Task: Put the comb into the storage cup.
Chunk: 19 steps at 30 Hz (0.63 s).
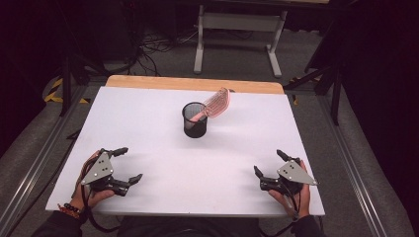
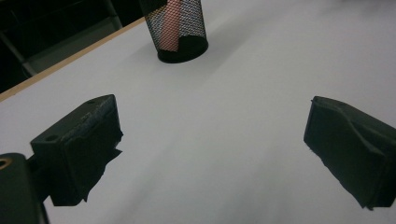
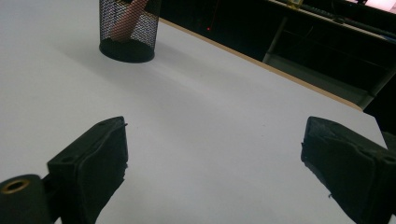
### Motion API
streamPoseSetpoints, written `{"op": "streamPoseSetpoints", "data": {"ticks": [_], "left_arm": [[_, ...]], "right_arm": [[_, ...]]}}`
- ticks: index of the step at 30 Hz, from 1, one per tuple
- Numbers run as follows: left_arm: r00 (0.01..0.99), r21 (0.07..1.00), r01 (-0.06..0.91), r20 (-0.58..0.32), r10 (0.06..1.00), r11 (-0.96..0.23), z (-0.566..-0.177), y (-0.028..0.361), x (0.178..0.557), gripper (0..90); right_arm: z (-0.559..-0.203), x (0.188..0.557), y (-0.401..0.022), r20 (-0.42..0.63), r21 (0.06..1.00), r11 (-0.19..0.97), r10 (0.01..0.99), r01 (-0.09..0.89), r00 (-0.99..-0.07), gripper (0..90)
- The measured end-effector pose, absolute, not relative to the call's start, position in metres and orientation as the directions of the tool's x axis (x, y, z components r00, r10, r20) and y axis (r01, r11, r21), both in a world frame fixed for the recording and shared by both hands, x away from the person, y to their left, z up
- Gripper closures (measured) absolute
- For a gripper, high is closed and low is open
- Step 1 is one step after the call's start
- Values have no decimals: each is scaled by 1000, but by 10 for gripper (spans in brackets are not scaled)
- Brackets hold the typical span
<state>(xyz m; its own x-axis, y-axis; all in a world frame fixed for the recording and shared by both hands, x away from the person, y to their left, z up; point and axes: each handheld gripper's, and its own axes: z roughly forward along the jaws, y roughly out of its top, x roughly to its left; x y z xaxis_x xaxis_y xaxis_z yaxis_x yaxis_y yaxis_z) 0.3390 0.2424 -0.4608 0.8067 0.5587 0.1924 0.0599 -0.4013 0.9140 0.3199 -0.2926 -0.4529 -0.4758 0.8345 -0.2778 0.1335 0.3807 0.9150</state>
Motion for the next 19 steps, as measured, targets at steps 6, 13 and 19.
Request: {"op": "streamPoseSetpoints", "data": {"ticks": [6,13,19], "left_arm": [[807,913,60,193,558,-403,-461,242,340,49],[811,913,59,192,553,-403,-461,240,342,48],[807,911,63,193,559,-407,-461,241,342,48]], "right_arm": [[-453,320,-293,-279,915,381,834,131,-476,82],[-453,318,-294,-280,921,372,841,120,-463,86],[-454,319,-296,-286,920,373,852,124,-438,89]]}}
